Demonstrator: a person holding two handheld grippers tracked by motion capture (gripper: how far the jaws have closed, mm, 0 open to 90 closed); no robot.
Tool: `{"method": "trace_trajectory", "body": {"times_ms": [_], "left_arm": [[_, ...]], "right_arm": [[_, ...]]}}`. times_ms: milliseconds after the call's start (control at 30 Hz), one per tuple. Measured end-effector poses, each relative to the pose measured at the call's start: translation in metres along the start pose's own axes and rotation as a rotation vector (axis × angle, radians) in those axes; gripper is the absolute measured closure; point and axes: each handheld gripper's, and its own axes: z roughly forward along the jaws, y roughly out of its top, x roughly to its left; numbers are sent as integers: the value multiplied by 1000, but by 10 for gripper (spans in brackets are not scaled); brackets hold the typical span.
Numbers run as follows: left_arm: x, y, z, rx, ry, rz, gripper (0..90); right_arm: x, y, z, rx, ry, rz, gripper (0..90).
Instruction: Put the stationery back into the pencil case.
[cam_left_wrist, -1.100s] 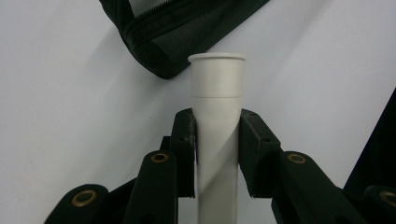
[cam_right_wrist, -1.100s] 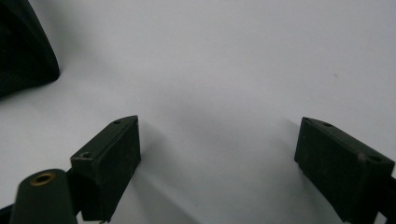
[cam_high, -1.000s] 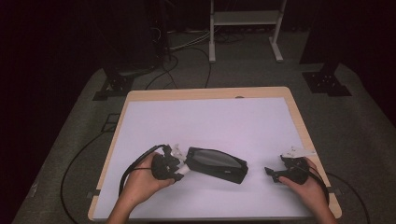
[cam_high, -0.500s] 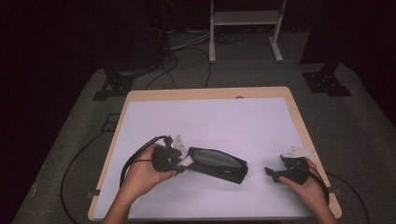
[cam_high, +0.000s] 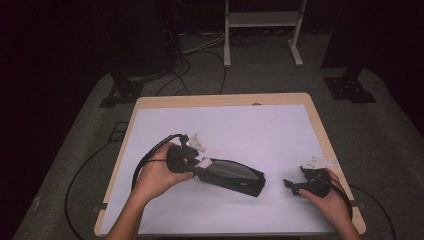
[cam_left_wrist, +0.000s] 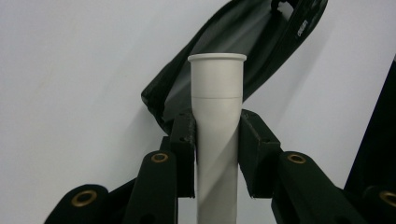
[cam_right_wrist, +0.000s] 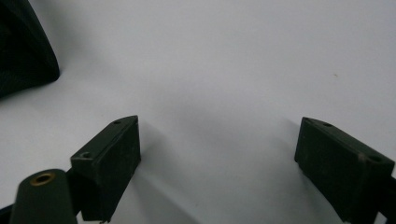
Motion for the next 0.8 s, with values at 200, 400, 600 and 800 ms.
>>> {"method": "trace_trajectory", "body": {"times_ms": [200,400,600,800], "left_arm": [[2,12,7,-7,-18,17,690],[2,21,15,-10,-32,32,690],[1,30,22,-26,-50,56,689],[-1,38,31,-34,-64,70,689]], "right_arm": [[0,0,0,0,0,0,130],[0,0,0,-1,0,-3,130],[0,0,0,1,1,1,130],[0,0,0,0,0,-1,130]]}}
